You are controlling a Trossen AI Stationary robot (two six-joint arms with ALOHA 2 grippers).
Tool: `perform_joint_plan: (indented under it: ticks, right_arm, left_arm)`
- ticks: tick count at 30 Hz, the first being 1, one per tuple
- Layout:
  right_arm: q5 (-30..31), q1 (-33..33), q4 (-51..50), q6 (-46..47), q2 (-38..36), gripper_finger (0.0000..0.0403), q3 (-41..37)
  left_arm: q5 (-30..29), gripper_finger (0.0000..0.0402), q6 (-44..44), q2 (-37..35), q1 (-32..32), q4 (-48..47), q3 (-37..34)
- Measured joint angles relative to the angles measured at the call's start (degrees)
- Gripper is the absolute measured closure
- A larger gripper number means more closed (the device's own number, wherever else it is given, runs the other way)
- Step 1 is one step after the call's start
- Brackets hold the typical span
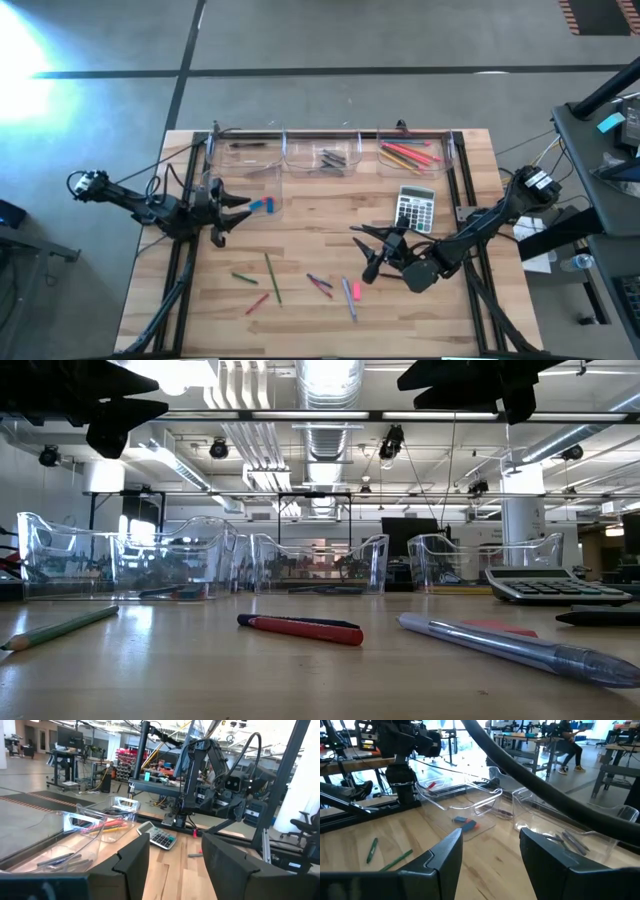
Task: Sort crayons/erasers/pens/pencils in bins
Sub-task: Put the black pen into the top left transparent bin
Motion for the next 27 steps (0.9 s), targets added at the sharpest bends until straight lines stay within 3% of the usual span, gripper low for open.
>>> perform_joint_plan:
  ticks: [27]
  right_arm:
    - [-1.5, 0.0, -0.1, 0.2, 0.0, 0.0216, 0.0]
  left_arm:
    - [0.0, 0.0235, 0.0, 1.6, 0.0, 0.0, 0.0]
